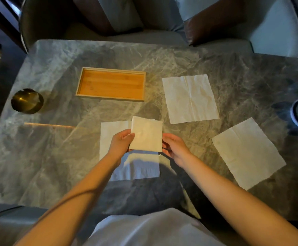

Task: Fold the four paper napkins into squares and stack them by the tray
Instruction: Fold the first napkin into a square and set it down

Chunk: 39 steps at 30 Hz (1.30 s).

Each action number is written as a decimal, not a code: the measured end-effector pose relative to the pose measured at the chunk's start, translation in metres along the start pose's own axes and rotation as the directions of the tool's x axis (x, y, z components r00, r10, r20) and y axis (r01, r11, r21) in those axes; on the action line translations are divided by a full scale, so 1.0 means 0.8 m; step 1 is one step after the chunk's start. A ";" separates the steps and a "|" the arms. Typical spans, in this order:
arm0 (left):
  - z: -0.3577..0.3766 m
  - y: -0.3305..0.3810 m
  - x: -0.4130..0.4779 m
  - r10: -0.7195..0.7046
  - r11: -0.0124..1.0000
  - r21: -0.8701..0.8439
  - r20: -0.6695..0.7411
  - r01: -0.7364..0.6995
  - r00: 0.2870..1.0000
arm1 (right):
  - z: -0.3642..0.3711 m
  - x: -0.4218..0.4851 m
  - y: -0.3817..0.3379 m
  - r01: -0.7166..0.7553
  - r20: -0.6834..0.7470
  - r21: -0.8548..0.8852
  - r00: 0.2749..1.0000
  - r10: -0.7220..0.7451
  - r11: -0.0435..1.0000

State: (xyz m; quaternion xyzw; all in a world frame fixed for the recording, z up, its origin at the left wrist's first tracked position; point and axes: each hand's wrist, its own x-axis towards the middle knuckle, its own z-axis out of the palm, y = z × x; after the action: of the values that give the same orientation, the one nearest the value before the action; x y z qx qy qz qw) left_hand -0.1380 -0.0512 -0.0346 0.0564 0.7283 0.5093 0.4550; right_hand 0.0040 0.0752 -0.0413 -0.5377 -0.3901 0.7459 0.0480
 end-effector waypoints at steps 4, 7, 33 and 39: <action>-0.027 0.030 0.039 0.060 0.998 0.028 -0.007 -0.059 0.998 | 0.037 0.023 -0.034 0.018 -0.016 -0.013 1.000 -0.018 1.000; -0.037 0.056 0.071 0.098 0.991 0.087 0.018 -0.099 0.995 | 0.058 0.041 -0.060 0.051 -0.018 -0.056 0.998 -0.052 0.997; -0.057 0.065 0.184 0.243 0.796 0.586 -0.078 -0.153 0.967 | 0.102 0.144 -0.097 0.181 -0.124 -0.337 0.964 -0.234 0.924; -0.062 0.045 0.165 0.275 0.717 0.678 -0.061 -0.162 0.960 | 0.089 0.134 -0.075 0.216 -0.087 -0.499 0.951 -0.297 0.839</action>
State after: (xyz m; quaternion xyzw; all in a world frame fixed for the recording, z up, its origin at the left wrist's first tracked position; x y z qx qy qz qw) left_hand -0.2641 0.0034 -0.0822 0.2608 0.8834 0.2682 0.2822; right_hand -0.1216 0.1313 -0.0771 -0.5336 -0.6272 0.5657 0.0432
